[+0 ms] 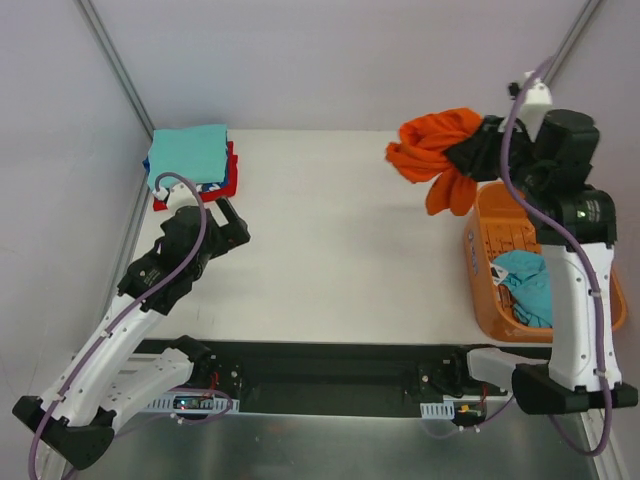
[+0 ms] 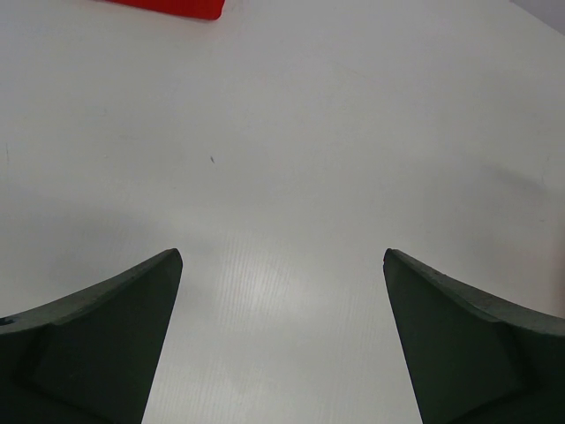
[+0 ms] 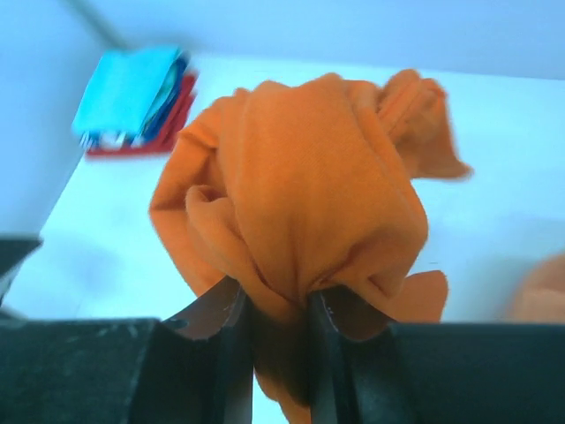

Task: Fold and stack the t-shirts
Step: Move the tshirt to the center of the board, then flatten out the tshirt

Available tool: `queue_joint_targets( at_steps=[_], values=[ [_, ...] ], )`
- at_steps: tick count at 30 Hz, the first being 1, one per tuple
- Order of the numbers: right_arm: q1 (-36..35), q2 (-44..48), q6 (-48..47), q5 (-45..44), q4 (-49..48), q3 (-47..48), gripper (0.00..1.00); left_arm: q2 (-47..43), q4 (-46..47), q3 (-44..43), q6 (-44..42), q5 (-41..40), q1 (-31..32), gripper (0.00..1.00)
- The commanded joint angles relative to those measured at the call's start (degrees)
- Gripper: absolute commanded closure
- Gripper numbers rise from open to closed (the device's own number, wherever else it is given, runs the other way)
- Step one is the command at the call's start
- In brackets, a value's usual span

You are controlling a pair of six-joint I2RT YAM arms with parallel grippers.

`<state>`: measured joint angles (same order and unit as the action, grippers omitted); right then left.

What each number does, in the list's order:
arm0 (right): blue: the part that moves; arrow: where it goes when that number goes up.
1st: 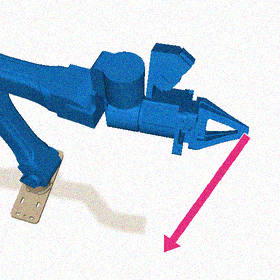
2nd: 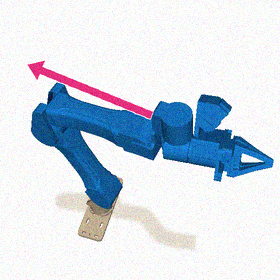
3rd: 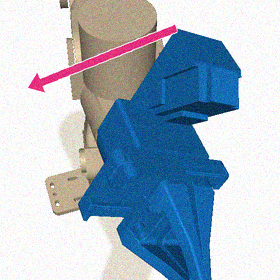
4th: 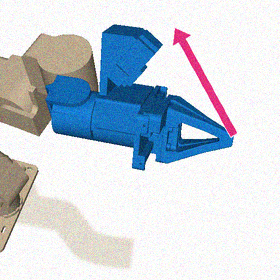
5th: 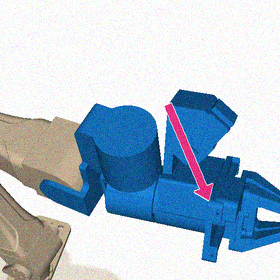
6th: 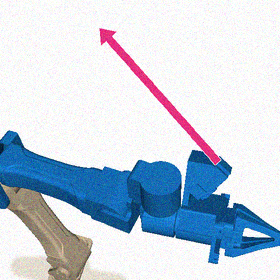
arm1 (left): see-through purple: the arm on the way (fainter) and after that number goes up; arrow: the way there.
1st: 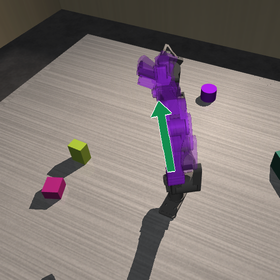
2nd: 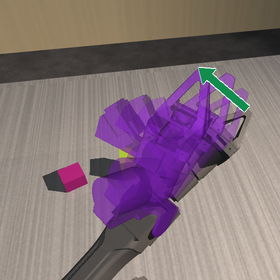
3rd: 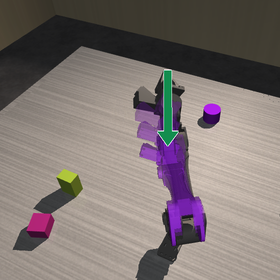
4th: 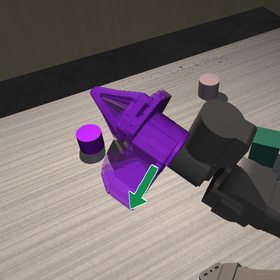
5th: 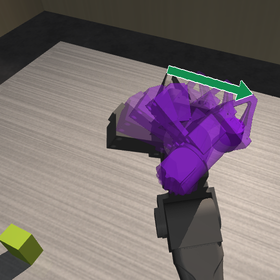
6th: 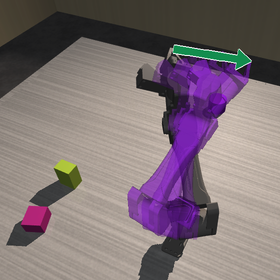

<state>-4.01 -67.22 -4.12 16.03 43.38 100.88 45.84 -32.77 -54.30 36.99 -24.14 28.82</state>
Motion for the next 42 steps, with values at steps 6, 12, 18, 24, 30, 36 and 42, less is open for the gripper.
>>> queue_joint_targets(
  at_steps=[6,12,18,24,30,36,42],
  values=[
    [-22.17,-14.15,-7.92,-2.05,-0.14,-6.04,0.64,-1.2,-2.82,-0.36,1.06,1.46,0.01,0.01],
    [-22.88,-22.43,-3.62,-22.69,4.0,-9.11,0.04,0.38,-6.5,-0.01,2.73,2.6,0.01,0.01],
    [-22.8,-14.0,0.07,-21.05,-3.9,-23.94,0.04,4.95,-7.48,1.48,4.66,5.5,0.01,0.01],
    [-24.55,-6.0,3.94,-11.12,-11.64,-41.08,0.04,14.17,-4.94,3.32,5.99,12.43,0.01,0.01],
    [-31.75,-4.32,10.09,-17.68,-10.24,-48.31,0.03,22.17,11.67,9.21,5.9,30.37,0.01,0.11],
    [-37.65,-10.1,16.95,-24.81,-13.05,-51.31,0.04,31.22,18.17,8.08,5.11,30.47,0.01,0.18],
    [-37.82,-17.23,19.41,-25.27,-16.74,-50.26,0.26,40.37,21.35,5.61,4.75,33.36,0.01,0.24]
  ],
)
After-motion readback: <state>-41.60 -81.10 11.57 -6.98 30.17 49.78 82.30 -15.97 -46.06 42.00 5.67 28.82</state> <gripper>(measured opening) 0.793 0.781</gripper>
